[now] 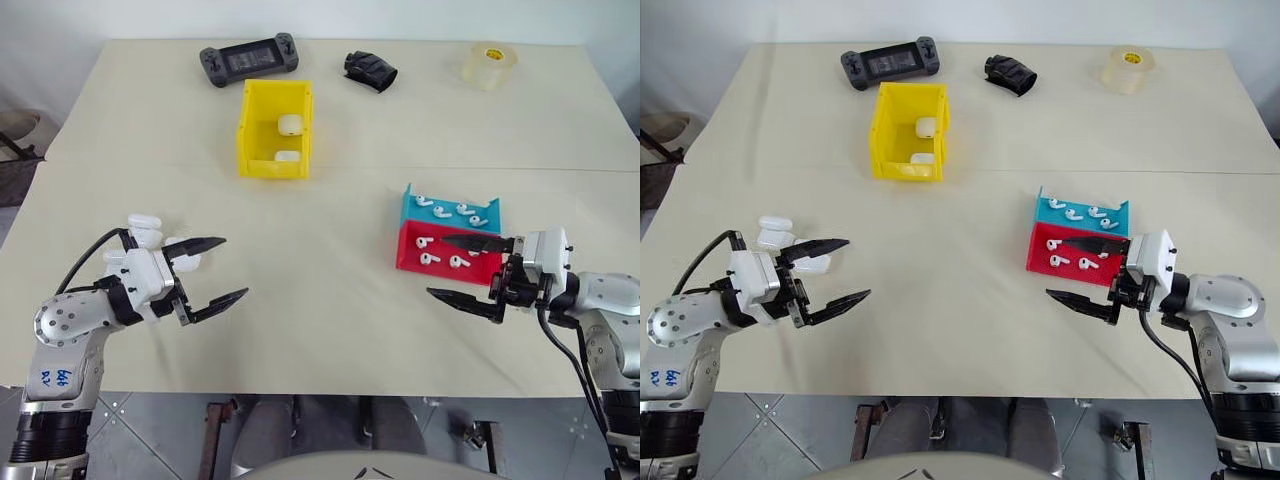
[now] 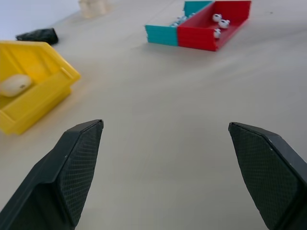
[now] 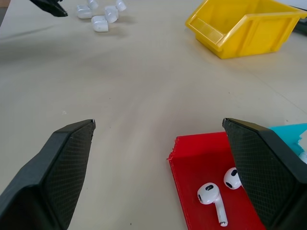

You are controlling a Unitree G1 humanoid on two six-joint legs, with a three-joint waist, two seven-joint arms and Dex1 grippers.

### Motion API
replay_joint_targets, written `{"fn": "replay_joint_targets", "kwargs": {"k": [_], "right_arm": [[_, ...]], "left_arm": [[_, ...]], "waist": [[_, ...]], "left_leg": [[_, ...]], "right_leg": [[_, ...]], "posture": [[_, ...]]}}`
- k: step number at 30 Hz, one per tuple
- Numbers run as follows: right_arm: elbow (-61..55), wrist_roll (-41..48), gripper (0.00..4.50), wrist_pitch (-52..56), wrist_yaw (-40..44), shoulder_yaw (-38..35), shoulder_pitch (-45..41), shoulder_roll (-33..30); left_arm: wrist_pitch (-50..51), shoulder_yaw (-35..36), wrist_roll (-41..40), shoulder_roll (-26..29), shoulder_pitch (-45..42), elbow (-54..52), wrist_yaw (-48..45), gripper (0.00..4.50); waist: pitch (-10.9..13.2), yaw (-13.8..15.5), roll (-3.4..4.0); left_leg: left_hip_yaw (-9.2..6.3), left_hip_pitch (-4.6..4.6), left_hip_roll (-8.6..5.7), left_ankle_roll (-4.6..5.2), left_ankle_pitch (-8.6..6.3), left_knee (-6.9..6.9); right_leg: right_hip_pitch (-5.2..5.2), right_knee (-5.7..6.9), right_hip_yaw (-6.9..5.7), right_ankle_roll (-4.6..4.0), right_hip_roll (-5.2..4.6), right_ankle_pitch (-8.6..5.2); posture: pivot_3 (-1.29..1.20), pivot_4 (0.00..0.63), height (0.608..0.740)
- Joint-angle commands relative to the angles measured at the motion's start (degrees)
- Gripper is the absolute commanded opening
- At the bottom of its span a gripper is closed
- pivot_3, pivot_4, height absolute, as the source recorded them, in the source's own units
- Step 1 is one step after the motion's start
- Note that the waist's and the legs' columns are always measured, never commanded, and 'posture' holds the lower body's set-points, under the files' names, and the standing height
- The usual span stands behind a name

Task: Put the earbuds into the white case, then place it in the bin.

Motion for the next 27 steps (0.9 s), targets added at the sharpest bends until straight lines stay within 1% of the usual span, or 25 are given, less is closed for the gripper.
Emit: {"fn": "replay_joint_targets", "kwargs": {"k": [1,3,5,10,14,19,21,23,25,27], "right_arm": [[-0.9,0.7,4.5,-0.1,0.3,-0.6,0.0,0.3],[-0.9,0.9,4.5,-0.1,0.5,-0.4,-0.1,0.6],[-1.6,1.0,4.5,-0.1,0.6,1.0,-1.0,1.8],[-4.4,1.8,4.5,1.4,-0.6,4.5,-3.8,5.5],[-5.4,1.8,4.5,2.0,-1.2,8.0,-6.6,9.7],[-6.2,0.2,4.5,-0.6,1.8,12.2,-8.4,11.9],[-6.1,0.2,4.5,-1.0,2.6,13.2,-9.1,12.3],[-5.4,0.2,4.5,-1.2,3.2,13.7,-9.7,12.5],[-4.3,0.1,4.5,-1.5,3.7,13.7,-10.2,12.4],[-3.3,0.2,4.5,-1.6,4.2,13.5,-10.7,12.1]], "left_arm": [[0.8,0.8,1.7,0.5,-0.8,-1.4,2.9,4.45],[1.7,1.4,0.9,-0.2,-0.9,-2.0,4.3,4.45],[2.8,4.6,-1.4,-1.3,1.2,-4.0,7.0,4.45],[9.5,12.8,-4.8,-2.8,9.5,-11.0,14.1,4.45],[11.0,20.4,-3.2,-8.7,19.3,-18.1,23.3,4.45],[13.3,26.6,-2.4,-15.7,31.9,-22.7,29.4,4.45],[13.9,28.0,-2.2,-17.7,34.8,-23.4,31.4,4.45],[17.1,28.3,-3.1,-18.8,36.5,-25.3,33.9,4.45],[19.2,28.1,-3.0,-18.6,36.9,-26.6,35.3,4.45],[23.2,28.4,-3.7,-17.1,35.4,-27.9,37.4,4.45]], "waist": [[0.0,0.0,0.0],[0.0,0.0,0.0],[0.0,-0.2,-0.01],[0.0,-1.1,-0.01],[0.0,-1.3,-0.04],[0.0,-0.9,-0.05],[0.0,-0.5,-0.05],[0.0,0.1,-0.08],[0.0,0.3,-0.08],[0.0,0.3,-0.12]], "left_leg": [[0.0,0.0,0.0,0.0,0.0,0.01],[0.0,0.0,-0.01,0.0,0.0,0.01],[0.0,0.01,0.0,0.0,0.0,0.01],[-0.03,0.03,0.18,-0.05,-0.04,0.0],[-0.04,0.03,0.19,-0.08,-0.06,0.02],[-0.06,0.03,0.19,-0.07,-0.12,0.04],[-0.03,0.04,0.2,-0.03,-0.18,0.07],[-0.05,0.03,0.22,-0.03,-0.22,0.12],[-0.07,0.03,0.23,-0.03,-0.26,0.17],[-0.08,0.03,0.22,-0.02,-0.32,0.21]], "right_leg": [[0.0,0.0,-0.01,0.0,0.0,0.0],[0.02,0.0,-0.01,0.0,0.0,0.0],[0.01,0.0,-0.01,0.0,0.0,0.0],[-0.03,0.04,0.0,0.0,0.06,0.0],[0.03,-0.05,0.01,0.0,0.06,0.0],[0.07,-0.14,0.0,-0.01,0.06,0.0],[0.16,-0.3,-0.01,0.0,0.07,0.0],[0.18,-0.35,-0.03,-0.01,0.1,0.0],[0.23,-0.39,-0.03,-0.01,0.11,0.0],[0.26,-0.42,-0.03,-0.01,0.11,0.0]], "posture": [[0.0,0.15,0.74],[0.0,0.15,0.74],[0.0,0.15,0.74],[0.0,0.15,0.74],[0.0,0.15,0.74],[0.0,0.15,0.74],[0.0,0.15,0.74],[0.0,0.15,0.74],[0.0,0.15,0.74],[0.0,0.15,0.74]]}}
